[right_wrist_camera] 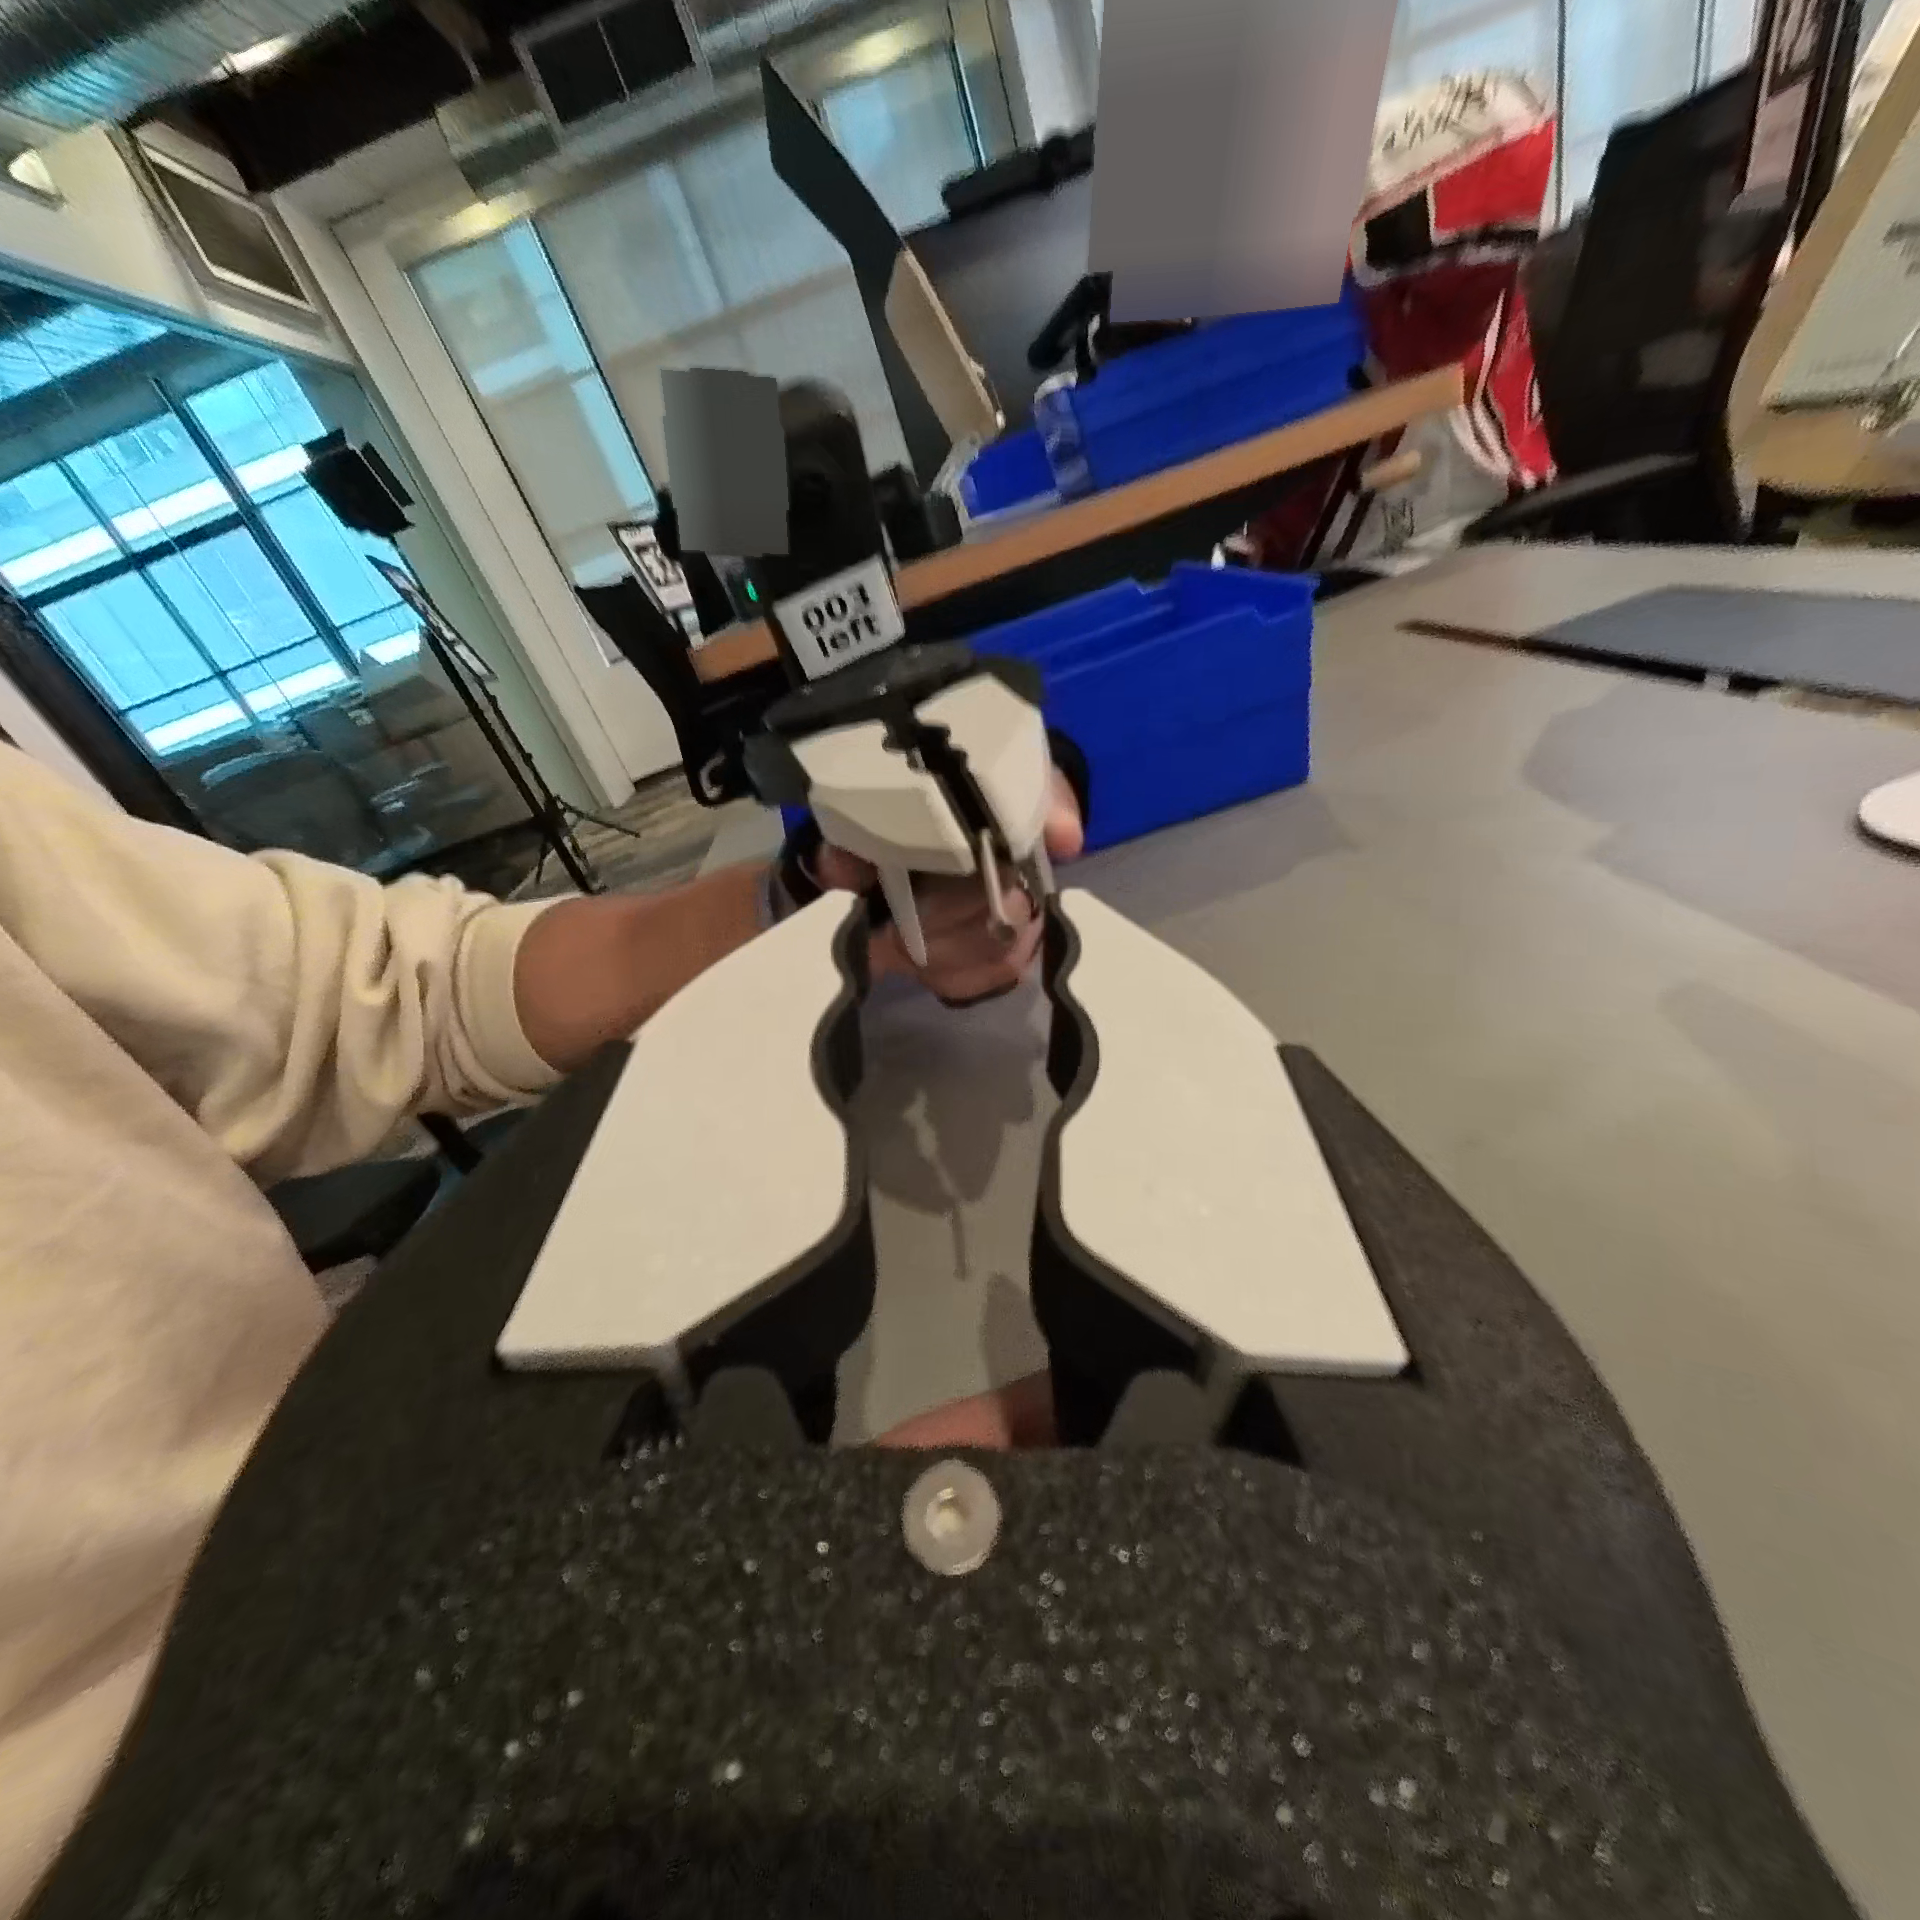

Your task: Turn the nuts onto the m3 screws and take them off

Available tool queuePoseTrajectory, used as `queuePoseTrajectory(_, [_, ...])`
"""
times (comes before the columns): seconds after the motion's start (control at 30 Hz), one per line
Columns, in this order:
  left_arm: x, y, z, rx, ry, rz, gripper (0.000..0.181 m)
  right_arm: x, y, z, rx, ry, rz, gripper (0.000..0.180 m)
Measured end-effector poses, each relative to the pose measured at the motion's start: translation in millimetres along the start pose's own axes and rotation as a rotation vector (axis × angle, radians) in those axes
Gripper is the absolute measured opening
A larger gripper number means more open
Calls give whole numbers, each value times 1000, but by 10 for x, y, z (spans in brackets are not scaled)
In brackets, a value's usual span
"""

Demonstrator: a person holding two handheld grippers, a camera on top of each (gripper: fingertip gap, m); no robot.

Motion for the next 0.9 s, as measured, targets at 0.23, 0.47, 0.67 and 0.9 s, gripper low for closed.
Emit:
queuePoseTrajectory(0.23, [11,-8,1,5,3,5,4,-62,-5,-115,25,-41,-2,35])
queuePoseTrajectory(0.47, [-4,1,9,-2,1,-3,4,-40,41,7,5,12,-27,31])
queuePoseTrajectory(0.67, [-41,67,6,-18,-14,-51,4,-59,14,-51,42,17,-20,33])
queuePoseTrajectory(0.9, [-73,135,-47,-25,-55,-97,4,-9,-12,-3,70,69,-25,32])
Point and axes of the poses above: each gripper's, where its closed fingertips meet, x back along the fingers, y out of its underside, z = x × y across the jaws, the point moved 1 cm from there along x, back along the fingers, and after that the axes turned 9 degrees about -z, right-handed, at the moved point
